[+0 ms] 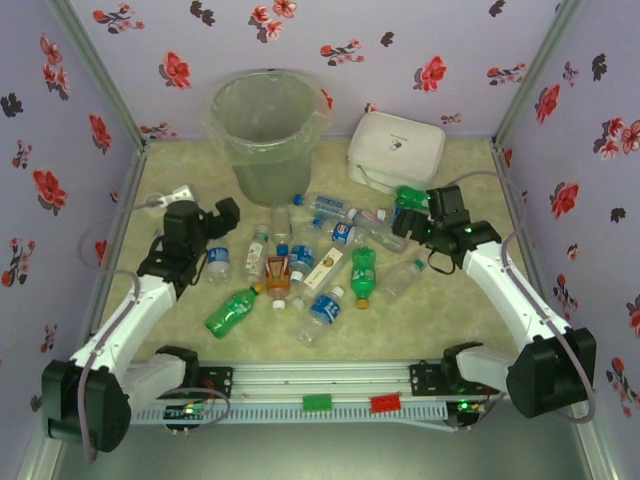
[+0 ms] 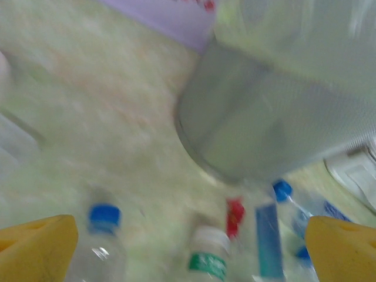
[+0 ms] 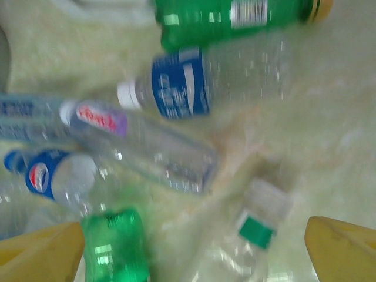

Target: Put the plastic bottles in the bin

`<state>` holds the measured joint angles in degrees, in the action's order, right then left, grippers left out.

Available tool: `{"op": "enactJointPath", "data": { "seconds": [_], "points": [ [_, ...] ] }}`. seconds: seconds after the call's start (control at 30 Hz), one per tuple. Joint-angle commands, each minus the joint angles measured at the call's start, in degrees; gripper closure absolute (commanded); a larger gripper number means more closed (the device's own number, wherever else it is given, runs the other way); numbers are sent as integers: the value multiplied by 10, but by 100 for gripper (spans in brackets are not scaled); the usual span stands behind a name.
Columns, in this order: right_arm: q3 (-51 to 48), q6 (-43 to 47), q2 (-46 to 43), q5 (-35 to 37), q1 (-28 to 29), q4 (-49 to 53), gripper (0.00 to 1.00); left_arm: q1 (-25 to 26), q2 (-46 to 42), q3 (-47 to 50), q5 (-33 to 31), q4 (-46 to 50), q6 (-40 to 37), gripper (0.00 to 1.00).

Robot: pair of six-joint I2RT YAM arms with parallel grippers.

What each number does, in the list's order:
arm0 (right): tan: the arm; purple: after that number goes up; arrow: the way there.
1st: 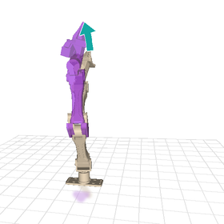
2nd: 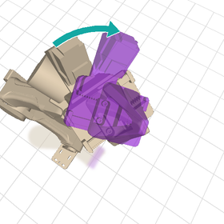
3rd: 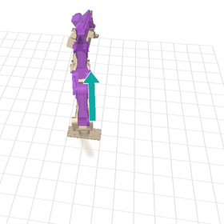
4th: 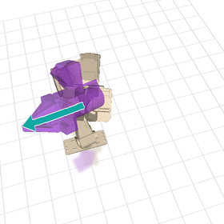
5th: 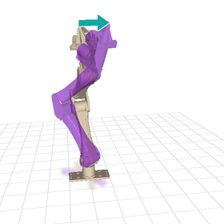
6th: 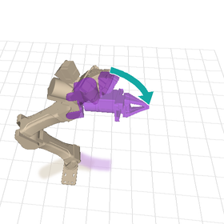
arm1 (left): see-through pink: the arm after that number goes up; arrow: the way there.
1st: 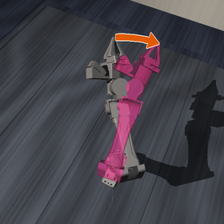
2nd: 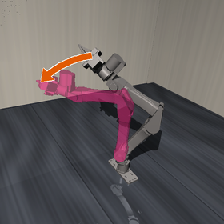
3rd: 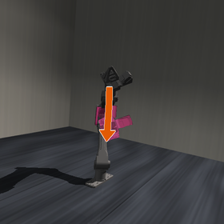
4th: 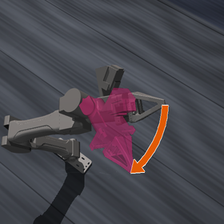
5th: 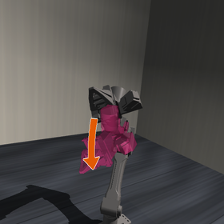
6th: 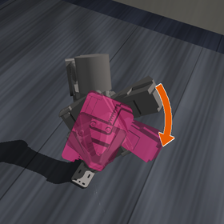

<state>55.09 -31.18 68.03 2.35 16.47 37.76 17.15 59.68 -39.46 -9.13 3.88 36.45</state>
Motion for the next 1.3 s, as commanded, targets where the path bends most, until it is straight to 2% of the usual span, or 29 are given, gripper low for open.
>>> {"op": "enactJointPath", "data": {
  "seconds": [0.0, 0.17, 0.23, 0.3, 0.4, 0.57, 0.83, 0.9, 1.17, 1.27],
  "points": [
    [29, -53, 17, 4, 13, 146, 4, 30, 36, -16, 19, 30, 93, 0],
    [-37, -106, -8, 15, 16, 138, 6, 75, 126, -107, 10, 68, 86, 0],
    [-69, -130, -13, 4, 16, 102, 7, 92, 159, -129, 37, 57, 69, 0],
    [-105, -164, -10, -26, 16, 39, 8, 110, 193, -159, 91, 51, 22, 0],
    [-151, -219, 5, -55, 16, -53, 9, 140, 225, -193, 120, 57, -17, 0],
    [-191, -255, 47, -74, 14, -158, 11, 177, 250, -211, 119, 48, -26, 0],
    [-196, -249, 107, -65, 9, -195, 15, 190, 259, -215, 118, 47, -26, 0],
    [-204, -252, 107, -58, 5, -206, 19, 191, 255, -215, 116, 46, -26, 0],
    [-206, -239, 88, -63, -3, -219, 48, 192, 248, -207, 116, 27, -28, 0],
    [-188, -221, 62, -69, -3, -200, 51, 194, 243, -204, 128, 19, -24, 0]
  ]
}}
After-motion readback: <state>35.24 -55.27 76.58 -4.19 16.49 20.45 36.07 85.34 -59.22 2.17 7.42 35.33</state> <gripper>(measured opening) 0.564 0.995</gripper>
